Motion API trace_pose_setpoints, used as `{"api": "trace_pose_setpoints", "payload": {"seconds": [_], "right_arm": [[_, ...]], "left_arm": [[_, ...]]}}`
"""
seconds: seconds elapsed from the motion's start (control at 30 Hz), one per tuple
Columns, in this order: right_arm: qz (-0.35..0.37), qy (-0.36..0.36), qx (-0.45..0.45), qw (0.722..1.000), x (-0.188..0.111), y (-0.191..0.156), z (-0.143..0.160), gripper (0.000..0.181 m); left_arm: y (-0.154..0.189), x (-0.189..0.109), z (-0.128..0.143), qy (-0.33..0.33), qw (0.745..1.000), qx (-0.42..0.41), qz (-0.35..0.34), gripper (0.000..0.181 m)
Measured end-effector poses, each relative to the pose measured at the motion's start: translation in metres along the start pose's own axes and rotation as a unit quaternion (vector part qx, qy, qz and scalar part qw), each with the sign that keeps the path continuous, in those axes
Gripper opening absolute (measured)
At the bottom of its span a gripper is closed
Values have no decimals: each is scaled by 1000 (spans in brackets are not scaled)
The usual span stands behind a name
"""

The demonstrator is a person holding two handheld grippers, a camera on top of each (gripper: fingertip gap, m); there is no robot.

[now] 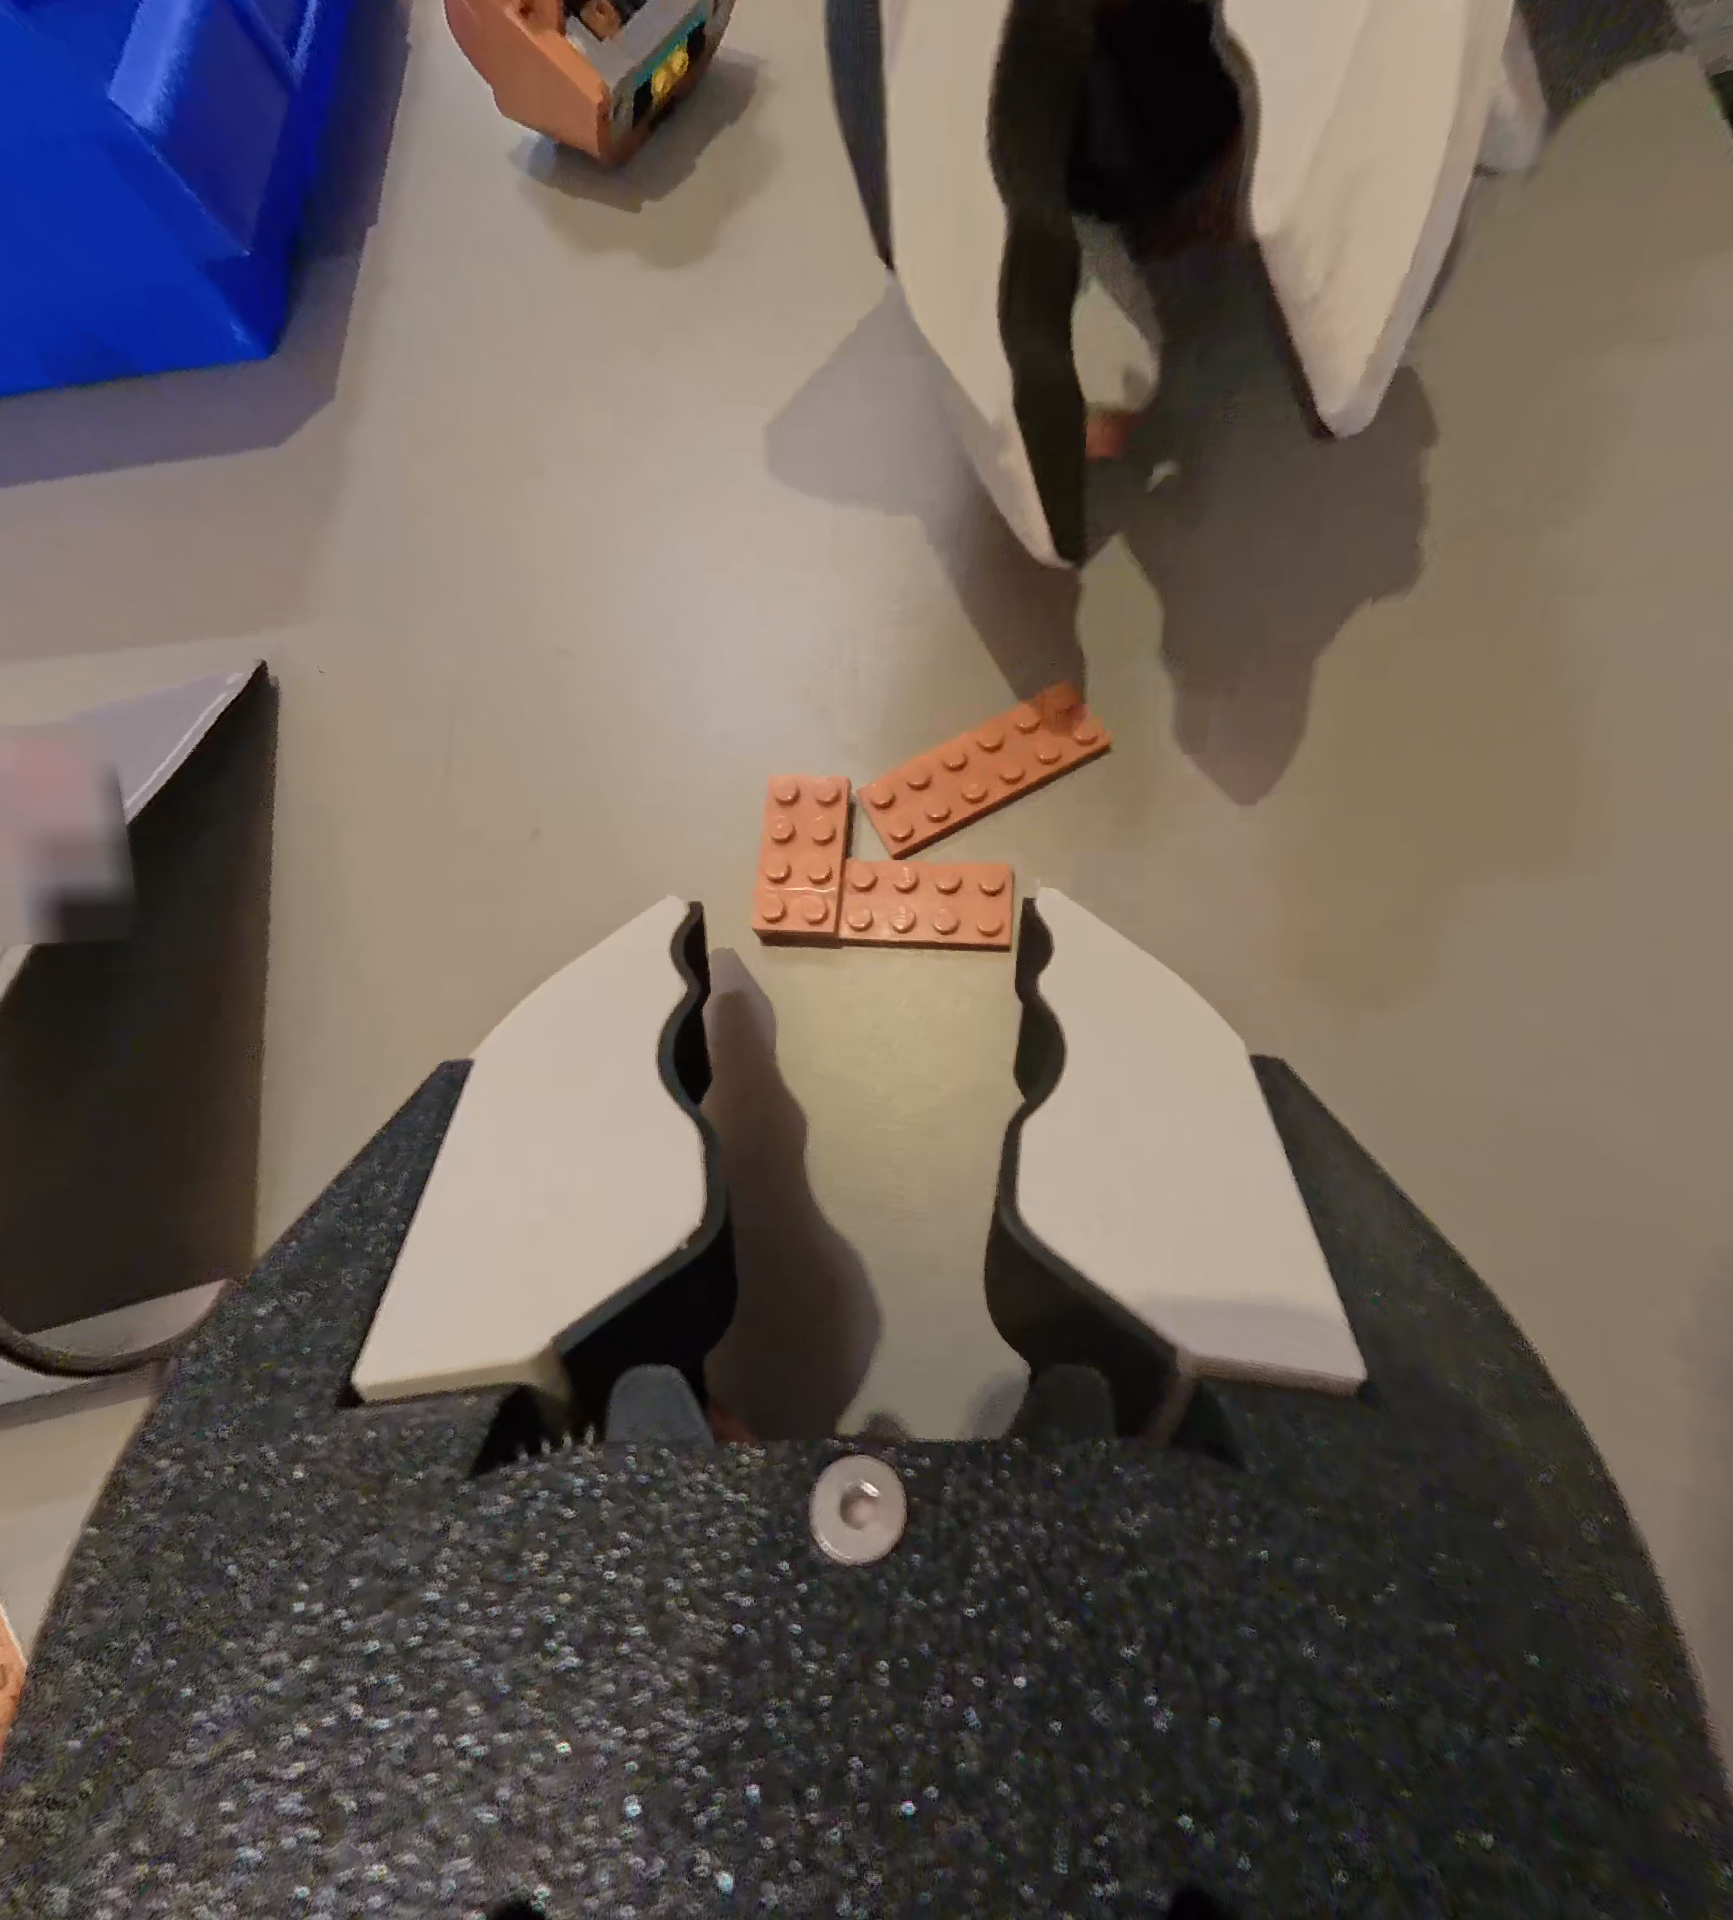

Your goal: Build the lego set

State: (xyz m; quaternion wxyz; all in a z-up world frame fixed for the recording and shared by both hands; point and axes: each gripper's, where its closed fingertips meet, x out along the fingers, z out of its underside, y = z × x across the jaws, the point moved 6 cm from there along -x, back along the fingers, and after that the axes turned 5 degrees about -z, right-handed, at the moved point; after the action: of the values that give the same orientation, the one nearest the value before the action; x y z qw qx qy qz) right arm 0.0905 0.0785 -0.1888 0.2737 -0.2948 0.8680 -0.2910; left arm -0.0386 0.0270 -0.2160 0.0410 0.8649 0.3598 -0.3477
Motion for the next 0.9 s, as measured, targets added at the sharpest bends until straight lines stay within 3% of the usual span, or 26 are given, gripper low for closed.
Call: {"api": "trace_pose_setpoints", "payload": {"seconds": [0.1, 0.27, 0.37, 0.43, 0.6, 0.9], "right_arm": [[14, -29, -61, 998, -2, 1, -6, 35], [25, -58, -90, 994, -2, 10, -6, 35], [47, -89, -126, 987, -2, 17, -4, 36], [60, -109, -148, 981, -1, 21, -3, 36], [64, -136, -192, 970, 4, 25, -6, 40], [88, -211, -335, 914, 19, 33, -10, 61]], "left_arm": [[-2, 2, 0, -1, 1000, 9, 23, 62], [-4, 8, -2, -12, 998, 16, 61, 66], [-4, 12, -3, -26, 996, 10, 84, 63], [-3, 13, -4, -28, 995, 6, 93, 50], [-2, 12, -4, -21, 997, 0, 73, 49], [1, -6, -2, 16, 996, -54, 64, 49]]}}
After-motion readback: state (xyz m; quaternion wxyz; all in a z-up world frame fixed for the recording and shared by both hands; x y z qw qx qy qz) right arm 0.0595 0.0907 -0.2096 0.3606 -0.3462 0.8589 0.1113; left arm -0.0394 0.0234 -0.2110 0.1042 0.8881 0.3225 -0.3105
